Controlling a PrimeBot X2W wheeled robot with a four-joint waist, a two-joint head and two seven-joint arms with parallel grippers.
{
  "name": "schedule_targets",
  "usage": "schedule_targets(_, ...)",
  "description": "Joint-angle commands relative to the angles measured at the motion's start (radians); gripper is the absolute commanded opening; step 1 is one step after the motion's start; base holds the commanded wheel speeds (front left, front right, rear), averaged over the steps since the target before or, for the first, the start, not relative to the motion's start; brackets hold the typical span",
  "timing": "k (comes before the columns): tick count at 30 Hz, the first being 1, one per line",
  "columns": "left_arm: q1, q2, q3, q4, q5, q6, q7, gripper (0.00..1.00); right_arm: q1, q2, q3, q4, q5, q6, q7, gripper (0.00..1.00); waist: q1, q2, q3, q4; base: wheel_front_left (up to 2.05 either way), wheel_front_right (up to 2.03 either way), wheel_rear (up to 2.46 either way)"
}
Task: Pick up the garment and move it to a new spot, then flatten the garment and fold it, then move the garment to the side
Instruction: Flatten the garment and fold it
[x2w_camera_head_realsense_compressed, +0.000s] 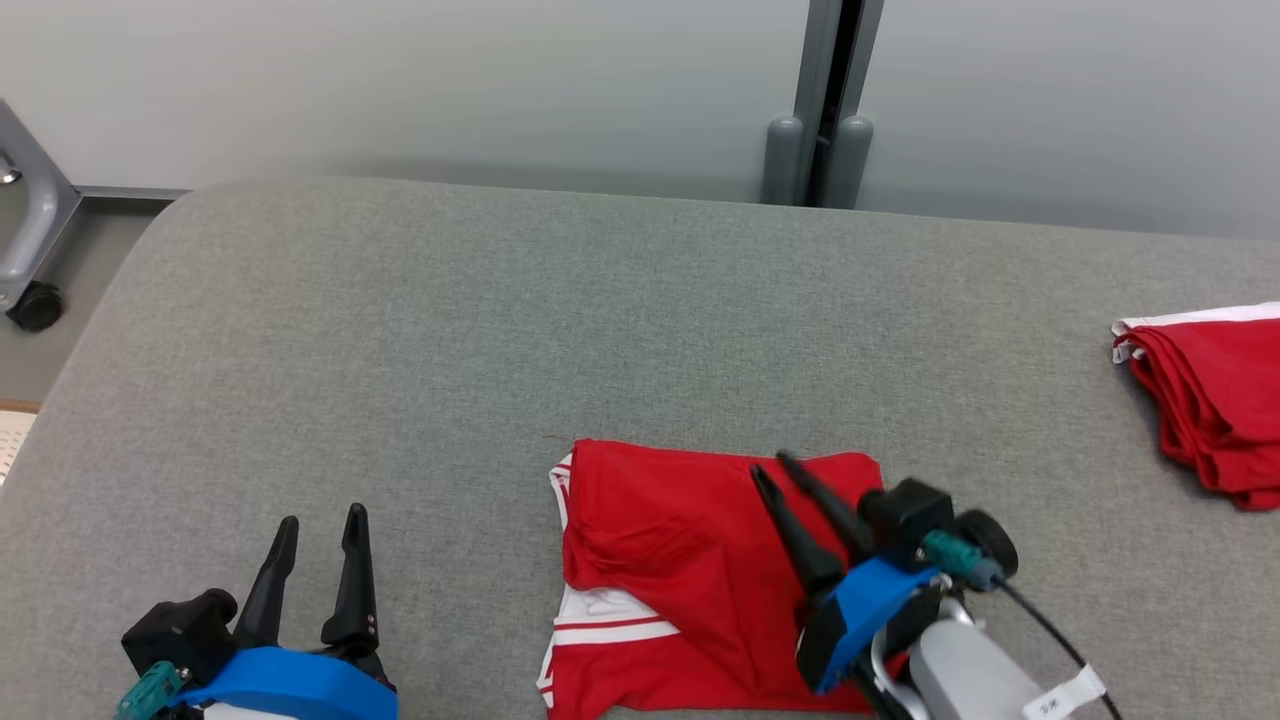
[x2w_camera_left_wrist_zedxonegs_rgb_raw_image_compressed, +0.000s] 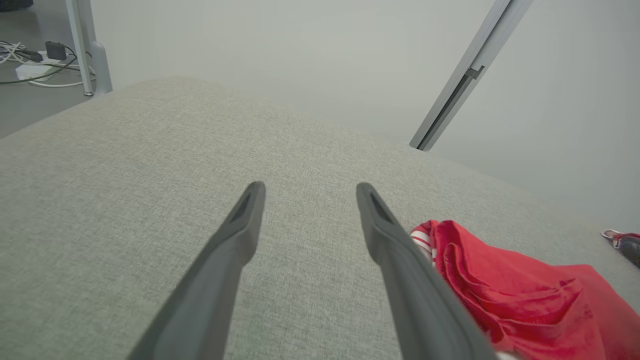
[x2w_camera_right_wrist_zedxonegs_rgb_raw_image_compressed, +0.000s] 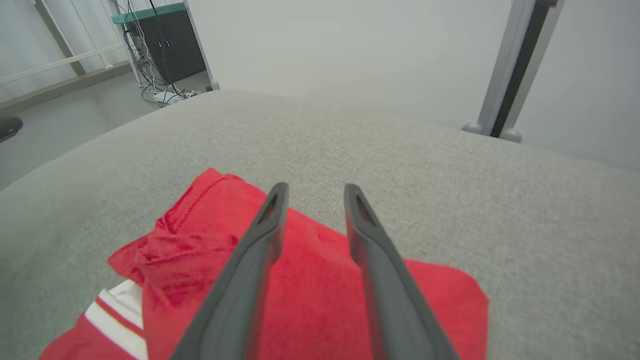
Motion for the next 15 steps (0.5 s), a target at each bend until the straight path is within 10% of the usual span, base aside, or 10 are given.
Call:
schedule_targets(1,-0.016,0.001,-0.001,0.003,0.006,-0.002,-0.002,1.0,0.023,-0.002,0.006,0.007,-0.014,0.0,0.0,0.0,0.0,0.0,0.002,0.005,0.0,0.0,0.0)
schedule_targets(15,-0.013,0.008,-0.01,0.016,0.0,0.0,0.001,1.0,0.027,-0.002,0.222,0.079,0.009,0.0,0.015,0.0,0.0,0.0,-0.004,0.047,0.0,0.0,0.0)
